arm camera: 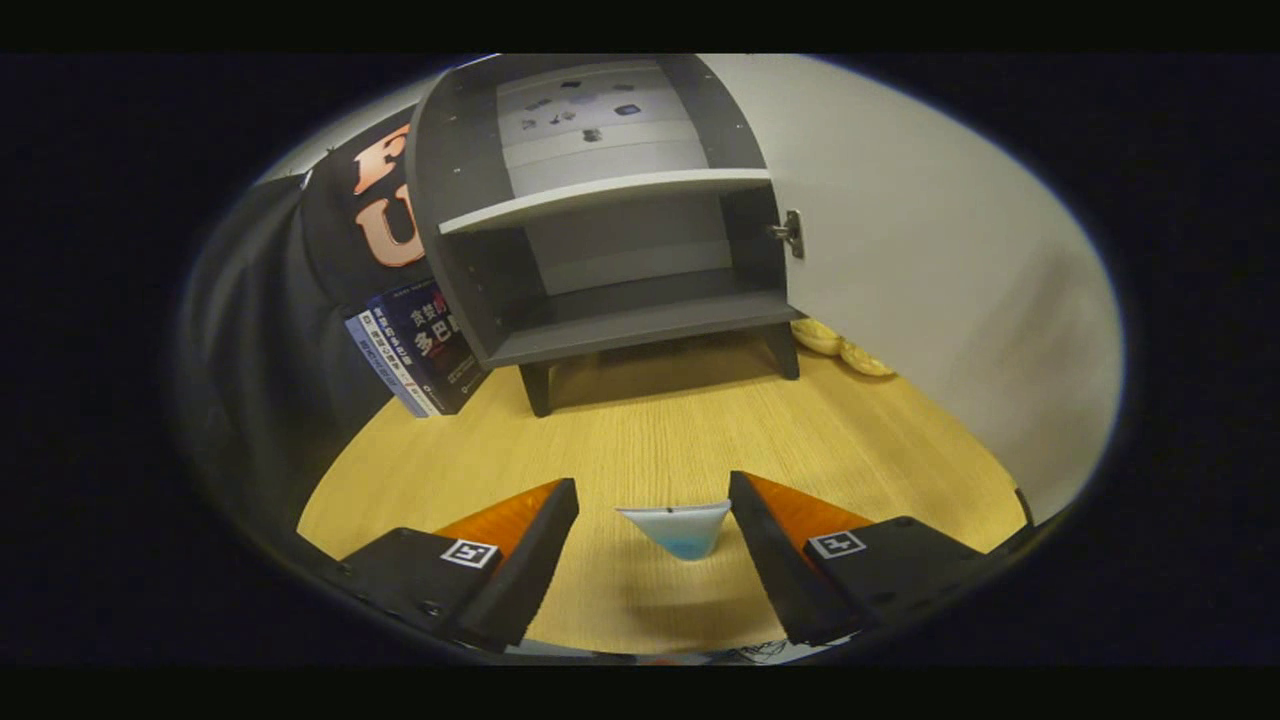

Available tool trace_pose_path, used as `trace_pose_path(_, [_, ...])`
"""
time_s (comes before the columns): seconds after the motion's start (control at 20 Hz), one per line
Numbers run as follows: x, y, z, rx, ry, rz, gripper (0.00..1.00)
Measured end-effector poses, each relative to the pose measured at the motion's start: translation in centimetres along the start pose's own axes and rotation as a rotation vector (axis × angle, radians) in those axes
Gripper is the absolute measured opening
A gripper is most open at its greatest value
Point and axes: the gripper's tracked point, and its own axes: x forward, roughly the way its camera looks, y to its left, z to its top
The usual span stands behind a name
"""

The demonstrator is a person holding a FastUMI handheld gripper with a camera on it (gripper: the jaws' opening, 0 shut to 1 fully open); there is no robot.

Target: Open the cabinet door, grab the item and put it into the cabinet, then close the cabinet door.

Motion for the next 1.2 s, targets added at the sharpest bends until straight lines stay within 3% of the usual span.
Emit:
trace_pose_path(0.3, [1.6,-0.9,-3.1,-0.016,0.057,-0.018,0.91])
trace_pose_path(0.4, [1.8,-1.5,-3.8,0.003,0.069,-0.047,0.82])
trace_pose_path(0.45, [1.9,-1.9,-3.9,0.017,0.069,-0.059,0.73])
trace_pose_path(0.65, [1.1,-2.3,-3.2,0.051,0.062,-0.056,0.59])
trace_pose_path(0.85, [-1.5,-1.0,2.5,-0.004,-0.05,-0.033,0.58])
trace_pose_path(1.2, [-7.2,5.3,20.0,-0.085,-0.305,0.086,0.58])
